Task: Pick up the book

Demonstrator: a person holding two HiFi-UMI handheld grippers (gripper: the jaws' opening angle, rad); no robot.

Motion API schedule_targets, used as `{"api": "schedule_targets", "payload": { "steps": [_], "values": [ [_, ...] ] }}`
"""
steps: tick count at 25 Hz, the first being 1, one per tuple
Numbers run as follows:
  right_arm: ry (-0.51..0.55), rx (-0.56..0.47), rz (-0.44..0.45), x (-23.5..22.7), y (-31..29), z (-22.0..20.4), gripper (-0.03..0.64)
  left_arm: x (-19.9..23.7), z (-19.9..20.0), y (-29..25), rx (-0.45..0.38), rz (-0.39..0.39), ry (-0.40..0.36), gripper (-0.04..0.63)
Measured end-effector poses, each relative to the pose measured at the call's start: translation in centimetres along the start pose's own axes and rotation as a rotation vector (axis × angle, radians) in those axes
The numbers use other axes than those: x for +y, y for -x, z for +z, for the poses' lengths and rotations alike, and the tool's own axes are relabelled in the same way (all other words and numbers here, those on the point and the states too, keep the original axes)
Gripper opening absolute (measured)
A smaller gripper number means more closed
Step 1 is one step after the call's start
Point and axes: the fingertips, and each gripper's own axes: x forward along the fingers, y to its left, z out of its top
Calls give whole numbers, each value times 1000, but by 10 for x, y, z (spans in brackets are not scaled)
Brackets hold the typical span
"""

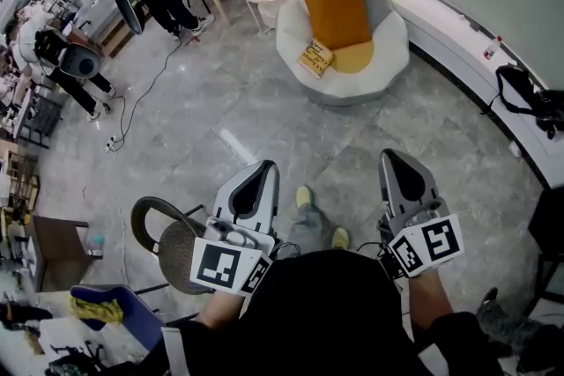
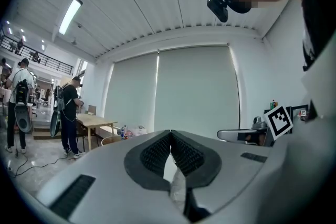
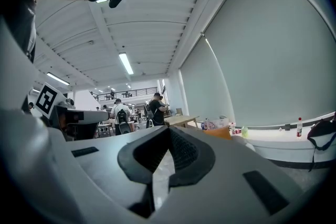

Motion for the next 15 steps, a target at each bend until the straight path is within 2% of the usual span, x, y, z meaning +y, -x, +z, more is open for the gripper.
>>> {"api": "schedule_targets", "payload": {
  "steps": [15],
  "values": [
    [-2, 69, -64, -24, -124, -7, 11, 107, -8, -92, 0, -52, 75, 12]
  ]
}}
